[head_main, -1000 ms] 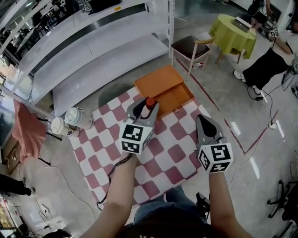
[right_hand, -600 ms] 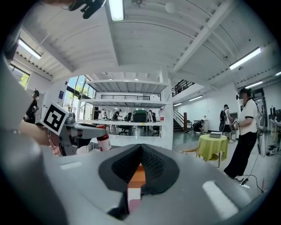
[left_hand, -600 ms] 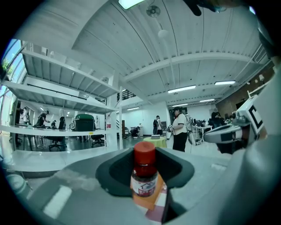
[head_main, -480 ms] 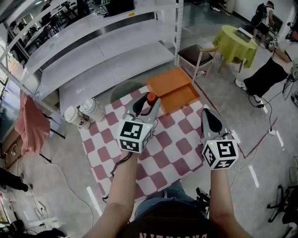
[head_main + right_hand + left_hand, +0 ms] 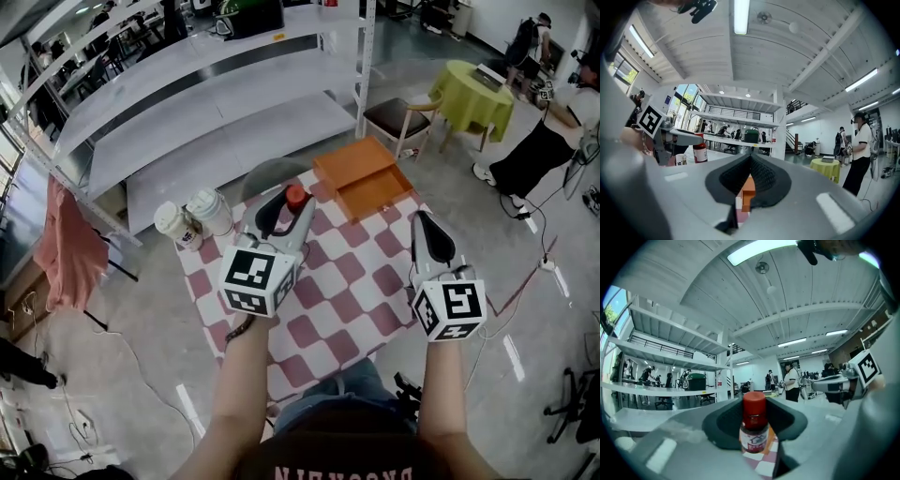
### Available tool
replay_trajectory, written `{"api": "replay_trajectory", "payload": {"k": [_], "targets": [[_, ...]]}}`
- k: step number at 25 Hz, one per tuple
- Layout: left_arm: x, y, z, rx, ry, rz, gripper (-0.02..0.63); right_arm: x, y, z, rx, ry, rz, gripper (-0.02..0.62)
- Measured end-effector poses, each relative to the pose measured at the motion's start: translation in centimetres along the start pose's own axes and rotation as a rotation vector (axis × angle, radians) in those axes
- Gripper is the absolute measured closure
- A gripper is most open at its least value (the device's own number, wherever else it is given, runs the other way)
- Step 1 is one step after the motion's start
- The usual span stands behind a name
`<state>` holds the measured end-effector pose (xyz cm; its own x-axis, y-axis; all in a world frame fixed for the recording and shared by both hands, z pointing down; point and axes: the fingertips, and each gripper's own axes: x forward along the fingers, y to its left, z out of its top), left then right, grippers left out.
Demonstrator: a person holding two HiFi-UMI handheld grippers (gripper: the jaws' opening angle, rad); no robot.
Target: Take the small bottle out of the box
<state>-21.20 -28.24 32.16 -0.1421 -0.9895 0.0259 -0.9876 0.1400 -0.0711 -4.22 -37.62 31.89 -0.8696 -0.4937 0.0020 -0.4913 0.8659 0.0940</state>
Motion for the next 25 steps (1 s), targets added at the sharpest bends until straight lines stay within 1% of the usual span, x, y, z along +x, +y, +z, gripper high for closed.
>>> {"api": "replay_trajectory", "payload": {"k": [4, 8, 11, 17, 25], "targets": [[-3.6, 0.9, 1.0, 0.046, -0.009, 0.007, 0.452, -1.6, 2.7, 1.8, -0.05, -0.036, -0.011, 0.594], [-6.3, 2.0, 1.2, 0.046, -0.016, 0.027, 0.453, -2.3, 5.1, 2.7, -0.105, -0.037, 0.011, 0.594], [-7.6, 2.7, 1.5, 0.049, -0.023, 0.046, 0.453, -2.5, 6.0, 3.2, -0.099, -0.046, 0.021, 0.594], [-9.2, 3.1, 3.0, 0.037, -0.053, 0.085, 0.454, -2.8, 5.5, 4.4, -0.054, -0.068, 0.038, 0.594], [-9.2, 2.6, 5.2, 0.01, -0.079, 0.121, 0.454, -3.3, 3.4, 6.3, -0.061, -0.081, 0.043, 0.595]]}}
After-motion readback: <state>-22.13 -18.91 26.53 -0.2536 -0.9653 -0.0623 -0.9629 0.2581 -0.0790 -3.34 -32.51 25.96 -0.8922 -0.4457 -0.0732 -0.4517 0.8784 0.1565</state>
